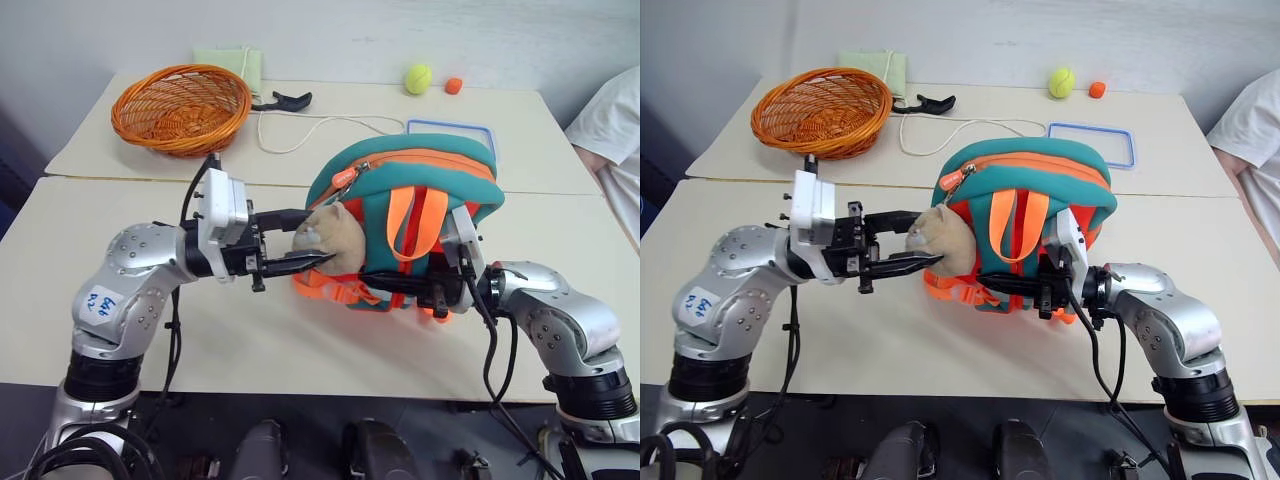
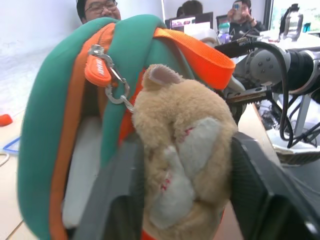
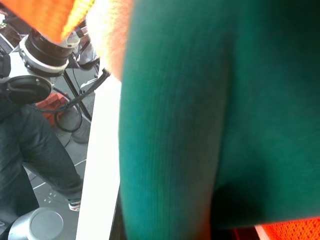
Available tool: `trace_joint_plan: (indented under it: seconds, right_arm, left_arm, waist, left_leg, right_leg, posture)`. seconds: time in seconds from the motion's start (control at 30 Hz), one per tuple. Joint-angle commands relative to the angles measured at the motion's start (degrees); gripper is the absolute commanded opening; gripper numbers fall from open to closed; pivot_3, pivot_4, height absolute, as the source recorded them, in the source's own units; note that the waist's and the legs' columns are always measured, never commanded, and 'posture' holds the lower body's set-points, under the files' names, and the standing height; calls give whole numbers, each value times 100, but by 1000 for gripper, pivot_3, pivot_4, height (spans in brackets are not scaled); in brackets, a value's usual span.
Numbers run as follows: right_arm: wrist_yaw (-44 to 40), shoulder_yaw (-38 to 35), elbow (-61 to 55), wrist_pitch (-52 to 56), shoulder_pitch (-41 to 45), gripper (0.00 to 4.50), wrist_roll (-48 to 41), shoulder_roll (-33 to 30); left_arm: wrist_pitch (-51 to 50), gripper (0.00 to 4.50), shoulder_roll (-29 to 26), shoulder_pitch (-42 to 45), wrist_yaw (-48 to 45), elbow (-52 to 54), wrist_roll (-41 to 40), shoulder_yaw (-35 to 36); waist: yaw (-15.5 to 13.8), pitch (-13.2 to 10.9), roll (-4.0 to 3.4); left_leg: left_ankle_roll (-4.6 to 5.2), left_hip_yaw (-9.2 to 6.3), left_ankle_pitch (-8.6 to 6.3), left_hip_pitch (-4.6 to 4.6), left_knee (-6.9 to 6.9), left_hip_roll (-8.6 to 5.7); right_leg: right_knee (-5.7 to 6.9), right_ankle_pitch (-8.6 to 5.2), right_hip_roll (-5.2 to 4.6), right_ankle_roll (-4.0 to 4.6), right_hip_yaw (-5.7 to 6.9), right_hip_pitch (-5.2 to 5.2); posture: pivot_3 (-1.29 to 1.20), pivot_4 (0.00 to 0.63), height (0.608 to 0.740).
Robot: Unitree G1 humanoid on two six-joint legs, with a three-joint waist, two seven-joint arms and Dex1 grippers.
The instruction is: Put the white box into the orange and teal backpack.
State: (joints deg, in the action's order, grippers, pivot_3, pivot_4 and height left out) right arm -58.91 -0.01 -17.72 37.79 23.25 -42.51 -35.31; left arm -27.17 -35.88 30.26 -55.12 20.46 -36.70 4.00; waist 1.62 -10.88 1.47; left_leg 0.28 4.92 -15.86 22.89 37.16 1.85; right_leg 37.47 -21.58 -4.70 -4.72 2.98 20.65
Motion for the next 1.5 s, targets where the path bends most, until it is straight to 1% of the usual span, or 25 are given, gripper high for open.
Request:
trace_joint_plan:
  seconds: [0.03,0.1,0.17,0.23,0.3,0.37,0.47,0.6,0.63,0.73,0.87,0.97,1.03,1.07,1.13,1.2,1.27,1.3,1.37,1.43,1.47,1.5]
  right_arm:
    - [96,-72,-129,-145,-54,0,45,64]
    - [114,-91,-117,-168,-59,0,63,71]
    - [148,-113,-102,-183,-55,0,79,78]
    - [171,-140,-94,-231,-94,0,112,75]
    - [208,-173,-120,-303,-149,0,130,67]
    - [358,-299,-94,-375,-134,0,112,117]
    - [496,-378,-72,-419,-145,0,74,166]
    - [511,-350,-142,-378,-191,0,19,138]
    - [536,-356,-162,-381,-221,0,19,143]
    - [626,-412,-221,-384,-323,0,4,163]
    - [632,-413,-283,-402,-432,0,0,171]
    - [617,-362,-284,-479,-512,0,70,210]
    - [742,-388,-229,-601,-591,0,116,350]
    - [830,-443,-185,-662,-646,0,99,450]
    - [865,-524,-83,-896,-745,689,236,504]
    - [712,-577,-77,-1109,-964,1337,414,342]
    - [648,-781,-149,-1332,-1225,2014,545,144]
    - [501,-1079,-153,-1528,-1456,2358,716,-177]
    - [295,-1540,-111,-1718,-1795,3041,847,-627]
    - [155,-2015,118,-1792,-2090,3799,843,-962]
    - [35,-2182,267,-1924,-2222,4131,922,-1113]
    - [-175,-2371,732,-2799,-2352,4398,1333,-1231]
  left_arm:
    - [97,1159,-180,197,86,-341,-73,519]
    - [45,826,-322,400,125,-666,-82,707]
    - [-51,826,-536,662,170,-1198,-57,945]
    - [-479,826,-767,794,354,-1728,-38,1043]
    - [-715,826,-884,841,522,-2098,55,1043]
    - [-814,826,-914,907,770,-2459,342,877]
    - [-985,826,-786,855,1038,-2723,639,530]
    - [-832,826,-714,397,710,-2584,1103,-307]
    - [-757,826,-634,299,700,-2523,1156,-416]
    - [-594,826,-270,141,797,-2480,1175,-508]
    - [-249,826,24,-87,700,-2431,1373,-716]
    - [404,826,88,-417,564,-2416,1757,-992]
    - [702,826,147,-600,781,-2472,1881,-815]
    - [790,1105,185,-677,882,-2482,1842,-640]
    - [871,1658,106,-803,928,-2434,1793,-388]
    - [1120,2303,-144,-1048,748,-2311,1813,-192]
    - [1222,2926,-363,-1360,622,-2146,1638,164]
    - [1361,3266,-615,-1716,456,-2005,1566,502]
    - [1530,3865,-965,-2284,156,-1774,1437,980]
    - [1668,4493,-1183,-2895,-116,-1622,1286,1489]
    - [1742,4500,-1256,-3170,-207,-1596,1251,1719]
    - [1841,4500,-1260,-3504,-224,-1650,1268,1986]
  waist:
    - [-4,0,0]
    - [-7,0,0]
    - [-9,0,0]
    - [7,0,0]
    - [16,1,-1]
    - [1,0,-1]
    - [-8,0,-1]
    - [0,1,-1]
    - [4,1,-1]
    - [-11,1,-1]
    - [-14,1,-1]
    - [-14,2,-3]
    - [-17,3,-2]
    - [-17,3,-2]
    - [-15,3,-2]
    - [-1,3,-2]
    - [8,3,-3]
    - [15,2,-4]
    - [11,-1,-8]
    - [-2,-1,-8]
    - [-3,-1,-8]
    - [-2,-1,-8]
  left_leg:
    - [0,0,0,-1,1,0]
    - [0,0,0,-1,2,-1]
    - [0,0,0,1,3,-1]
    - [-1,0,0,2,1,-2]
    - [-1,4,0,-1,-6,0]
    - [-1,5,0,-4,-9,-1]
    - [0,4,0,-1,-1,-2]
    - [1,5,-1,-1,-2,-4]
    - [0,6,-1,-1,-5,-4]
    - [0,6,0,-1,-3,-1]
    - [0,6,-1,0,2,-2]
    - [0,7,-1,-4,-2,-3]
    - [1,7,-1,-7,-2,-3]
    - [1,7,-1,-9,-2,-3]
    - [2,7,-2,-19,-3,-3]
    - [2,8,-2,-19,-4,-4]
    - [1,13,-3,-23,-12,-3]
    - [0,16,-4,-25,-18,-2]
    - [0,21,-7,-20,-24,-1]
    - [4,21,-11,-18,-25,-1]
    - [8,21,-14,-19,-23,-1]
    - [11,20,-16,-23,-21,-1]
  right_leg:
    - [0,0,0,0,0,0]
    - [0,0,-1,0,0,0]
    - [1,0,-1,0,1,2]
    - [4,0,-1,0,1,4]
    - [14,0,1,0,-2,5]
    - [19,0,0,0,-2,5]
    - [22,0,-2,0,-2,5]
    - [25,0,-4,0,-3,5]
    - [24,0,-4,0,-4,6]
    - [26,0,-2,0,-4,7]
    - [23,0,-5,0,-4,6]
    - [23,0,-5,0,-5,4]
    - [21,0,-5,0,-5,1]
    - [18,0,-6,0,-5,-2]
    - [9,0,-9,0,-5,-9]
    - [9,0,-9,0,-6,-7]
    - [8,0,-9,0,-10,-6]
    - [6,-1,-8,1,-12,-5]
    - [6,-2,-8,3,-15,4]
    - [0,-1,-11,3,-14,2]
    - [-10,-2,-14,3,-14,-1]
    - [-14,-2,-16,3,-13,-6]
  posture:
    - [0,150,740]
    - [0,150,740]
    - [0,150,740]
    - [0,150,740]
    - [0,150,740]
    - [0,150,740]
    - [0,150,740]
    - [0,150,740]
    - [0,150,740]
    - [0,150,740]
    - [0,150,740]
    - [0,150,740]
    - [0,150,740]
    - [0,150,740]
    - [0,150,740]
    - [0,150,740]
    - [0,150,740]
    - [0,150,740]
    - [0,150,740]
    - [0,150,740]
    - [0,150,740]
    - [0,150,740]
